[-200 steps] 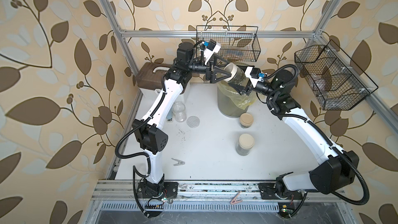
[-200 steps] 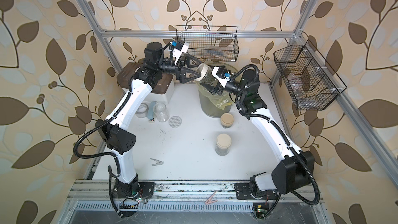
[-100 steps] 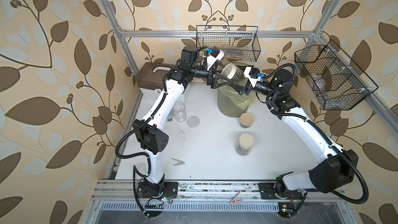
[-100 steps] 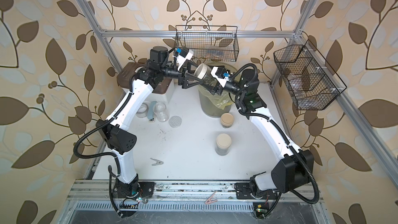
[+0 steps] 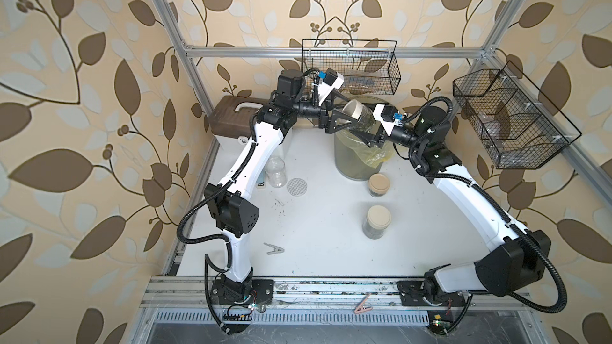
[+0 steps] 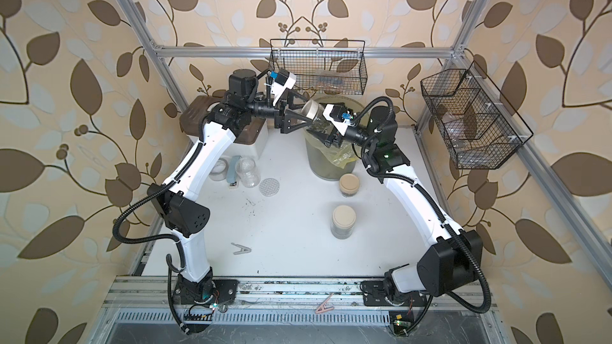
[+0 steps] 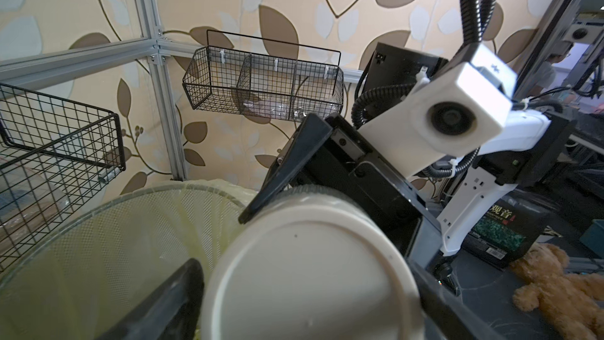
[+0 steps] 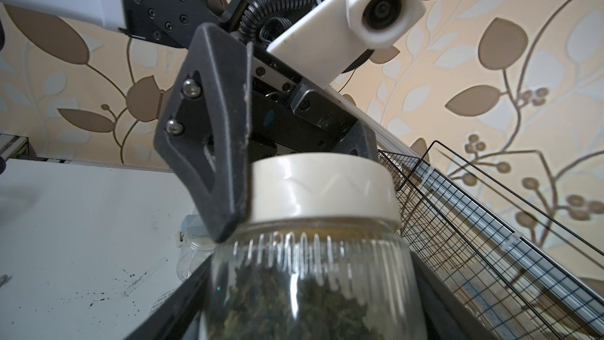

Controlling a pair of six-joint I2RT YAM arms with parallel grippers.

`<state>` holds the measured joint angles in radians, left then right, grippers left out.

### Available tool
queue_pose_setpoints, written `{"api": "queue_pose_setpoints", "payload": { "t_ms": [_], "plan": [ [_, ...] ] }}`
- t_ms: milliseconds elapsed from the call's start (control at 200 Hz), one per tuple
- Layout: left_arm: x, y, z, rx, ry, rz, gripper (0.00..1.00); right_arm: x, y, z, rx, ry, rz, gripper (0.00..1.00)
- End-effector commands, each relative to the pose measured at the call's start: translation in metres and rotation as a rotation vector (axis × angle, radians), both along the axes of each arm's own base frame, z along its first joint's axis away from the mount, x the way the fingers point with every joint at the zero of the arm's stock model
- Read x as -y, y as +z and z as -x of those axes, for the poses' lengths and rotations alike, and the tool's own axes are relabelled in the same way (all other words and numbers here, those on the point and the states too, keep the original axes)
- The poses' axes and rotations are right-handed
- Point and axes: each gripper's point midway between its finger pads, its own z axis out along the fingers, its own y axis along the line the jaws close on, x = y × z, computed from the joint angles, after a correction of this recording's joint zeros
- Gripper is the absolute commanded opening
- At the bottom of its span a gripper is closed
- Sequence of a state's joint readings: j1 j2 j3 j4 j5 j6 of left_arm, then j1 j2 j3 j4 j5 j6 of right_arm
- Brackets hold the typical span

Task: Empty moldy tea leaves from jars
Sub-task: Unscrew the lid from the jar.

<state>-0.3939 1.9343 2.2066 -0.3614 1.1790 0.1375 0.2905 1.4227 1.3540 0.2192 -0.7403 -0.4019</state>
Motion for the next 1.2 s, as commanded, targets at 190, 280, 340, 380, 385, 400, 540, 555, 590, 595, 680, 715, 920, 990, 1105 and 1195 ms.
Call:
{"api": "queue_pose_setpoints", "payload": {
  "t_ms": [190, 280, 340, 380, 385, 400, 540, 555, 590, 595, 680, 715, 920, 990, 1105, 1195],
  "plan": [
    [-0.004, 0.042, 0.019, -0.013, -0.009, 0.086, 0.68, 0.0, 0.019, 0.006, 0.097, -0.01, 0.022, 0.29],
    [-0.006, 0.049, 0.014, -0.078, 0.043, 0.106, 0.67, 0.002, 0.017, -0.001, 0.122, -0.068, 0.04, 0.29],
    [-0.007, 0.054, 0.008, -0.153, 0.098, 0.121, 0.63, 0.002, 0.017, -0.007, 0.155, -0.12, 0.062, 0.29],
    [-0.009, 0.057, 0.001, -0.216, 0.145, 0.134, 0.62, 0.003, 0.018, -0.012, 0.179, -0.157, 0.072, 0.29],
    [-0.009, 0.057, 0.0, -0.225, 0.15, 0.135, 0.62, 0.002, 0.018, -0.013, 0.182, -0.159, 0.073, 0.29],
    [-0.01, 0.057, -0.002, -0.246, 0.166, 0.139, 0.61, 0.002, 0.019, -0.014, 0.191, -0.172, 0.074, 0.29],
    [-0.019, 0.062, -0.021, -0.439, 0.322, 0.169, 0.58, 0.002, 0.029, -0.031, 0.266, -0.27, 0.053, 0.28],
    [-0.02, 0.062, -0.022, -0.457, 0.339, 0.171, 0.58, 0.001, 0.031, -0.033, 0.275, -0.279, 0.051, 0.28],
    [-0.023, 0.064, -0.025, -0.492, 0.375, 0.177, 0.58, 0.002, 0.034, -0.036, 0.292, -0.3, 0.044, 0.28],
    [-0.023, 0.064, -0.026, -0.496, 0.38, 0.178, 0.58, 0.001, 0.034, -0.037, 0.294, -0.303, 0.044, 0.28],
    [-0.03, 0.068, -0.03, -0.564, 0.446, 0.199, 0.57, 0.001, 0.038, -0.045, 0.323, -0.346, 0.031, 0.27],
    [-0.033, 0.07, -0.032, -0.585, 0.471, 0.208, 0.57, 0.001, 0.04, -0.047, 0.332, -0.36, 0.025, 0.27],
    [-0.06, 0.064, -0.052, -0.703, 0.732, 0.222, 0.53, 0.003, 0.046, -0.058, 0.362, -0.429, 0.002, 0.26],
    [-0.07, 0.06, -0.06, -0.757, 0.814, 0.243, 0.49, 0.002, 0.047, -0.059, 0.367, -0.436, 0.004, 0.26],
    [-0.08, 0.056, -0.07, -0.869, 0.896, 0.308, 0.45, 0.003, 0.044, -0.06, 0.378, -0.457, 0.018, 0.26],
    [-0.078, 0.059, -0.074, -0.964, 0.881, 0.37, 0.44, 0.006, 0.044, -0.06, 0.384, -0.479, 0.024, 0.26]
  ]
}}
